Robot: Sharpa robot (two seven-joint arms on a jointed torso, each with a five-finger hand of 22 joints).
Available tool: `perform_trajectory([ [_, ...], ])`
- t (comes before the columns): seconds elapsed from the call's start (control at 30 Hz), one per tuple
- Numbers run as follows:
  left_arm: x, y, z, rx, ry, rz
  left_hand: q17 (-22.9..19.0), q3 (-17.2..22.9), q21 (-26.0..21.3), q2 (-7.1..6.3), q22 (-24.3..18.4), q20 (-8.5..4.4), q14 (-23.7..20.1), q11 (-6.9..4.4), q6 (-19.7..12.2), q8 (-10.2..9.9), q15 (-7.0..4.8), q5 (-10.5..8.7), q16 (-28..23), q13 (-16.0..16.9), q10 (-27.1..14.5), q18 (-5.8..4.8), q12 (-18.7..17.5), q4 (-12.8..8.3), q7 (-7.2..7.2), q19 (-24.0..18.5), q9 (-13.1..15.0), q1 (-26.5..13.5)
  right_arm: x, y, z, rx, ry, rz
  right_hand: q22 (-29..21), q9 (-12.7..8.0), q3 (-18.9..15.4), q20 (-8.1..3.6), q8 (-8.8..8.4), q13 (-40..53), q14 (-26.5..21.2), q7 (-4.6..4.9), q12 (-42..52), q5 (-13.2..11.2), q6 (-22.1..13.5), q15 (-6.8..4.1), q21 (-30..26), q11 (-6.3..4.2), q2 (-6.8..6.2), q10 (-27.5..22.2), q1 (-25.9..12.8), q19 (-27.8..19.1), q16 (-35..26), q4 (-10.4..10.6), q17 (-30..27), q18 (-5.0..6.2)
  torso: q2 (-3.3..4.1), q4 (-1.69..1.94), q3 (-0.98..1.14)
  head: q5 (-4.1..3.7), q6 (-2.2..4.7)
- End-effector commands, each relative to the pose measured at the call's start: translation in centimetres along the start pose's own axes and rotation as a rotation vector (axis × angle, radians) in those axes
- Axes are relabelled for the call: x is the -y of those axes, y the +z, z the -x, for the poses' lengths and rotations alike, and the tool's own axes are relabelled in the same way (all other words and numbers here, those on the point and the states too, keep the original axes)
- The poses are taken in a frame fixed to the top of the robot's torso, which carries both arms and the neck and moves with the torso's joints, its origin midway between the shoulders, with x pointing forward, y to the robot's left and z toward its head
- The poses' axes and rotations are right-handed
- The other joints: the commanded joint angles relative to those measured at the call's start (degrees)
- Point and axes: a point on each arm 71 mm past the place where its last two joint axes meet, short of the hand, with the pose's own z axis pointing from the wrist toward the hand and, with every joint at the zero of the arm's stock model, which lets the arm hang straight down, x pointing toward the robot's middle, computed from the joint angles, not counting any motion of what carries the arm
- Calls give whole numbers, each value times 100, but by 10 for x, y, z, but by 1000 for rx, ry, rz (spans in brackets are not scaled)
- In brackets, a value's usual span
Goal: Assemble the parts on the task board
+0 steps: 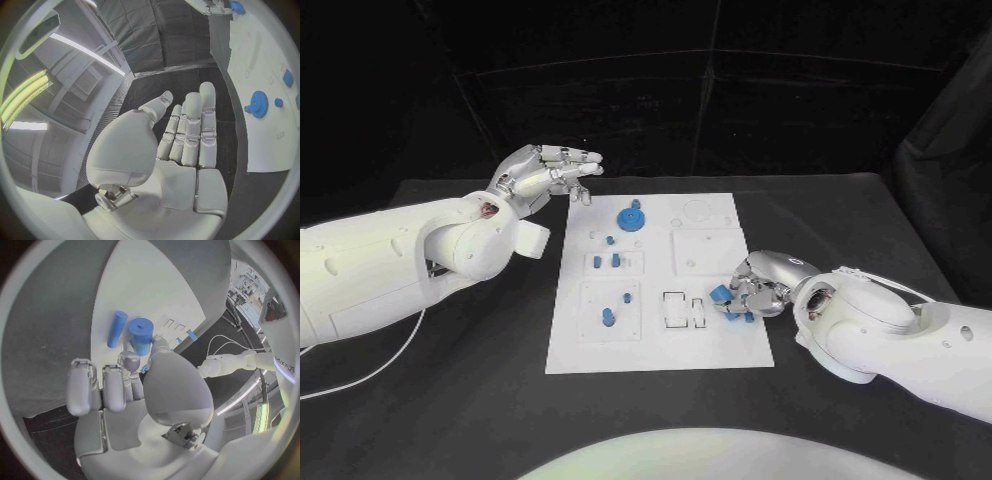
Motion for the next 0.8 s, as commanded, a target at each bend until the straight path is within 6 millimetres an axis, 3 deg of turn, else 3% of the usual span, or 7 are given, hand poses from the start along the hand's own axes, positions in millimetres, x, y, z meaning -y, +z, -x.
perform_trajectory([
  [0.03,1,0,-1,-9,-8,-4,-6,-33,-35,36,-6,21,-45,-2,-28,22,-2,29,26,8,-55,80,29,3,0,17,-2,1,-8,-7,8,96,135,40,436,115,50,-8,41,17,332,-46,25,42,107,-40,38,-22,109,50,95,39,30,3,25,-84,-1,-5,1,-2,17],
  [0.33,1,1,-3,-14,-9,-4,-6,-33,-35,36,-6,21,-45,-2,-28,22,-2,29,26,8,-55,80,29,3,0,17,-2,1,-23,-14,8,93,217,79,446,126,-2,-16,-1,26,330,-31,3,77,94,-38,45,-12,107,55,15,44,33,52,31,-87,8,18,0,-1,36],
  [0.53,1,1,-3,-13,-9,-3,-6,-33,-35,36,-6,21,-45,-2,-28,22,-2,29,26,8,-55,80,29,3,0,17,-2,1,-36,-7,-1,17,206,84,450,137,-45,-16,-26,28,330,-25,-17,77,94,-34,47,-7,98,55,-43,45,38,60,39,-88,9,3,-6,19,18],
  [0.8,1,2,-4,-16,-10,-3,-6,-33,-35,36,-6,21,-45,-2,-28,22,-2,29,26,8,-55,80,29,3,0,17,-2,1,-53,4,-14,-79,159,72,477,236,-250,-18,-76,138,333,-55,-9,-153,216,-42,62,-25,228,118,-457,54,64,74,96,-91,15,1,-2,28,17],
])
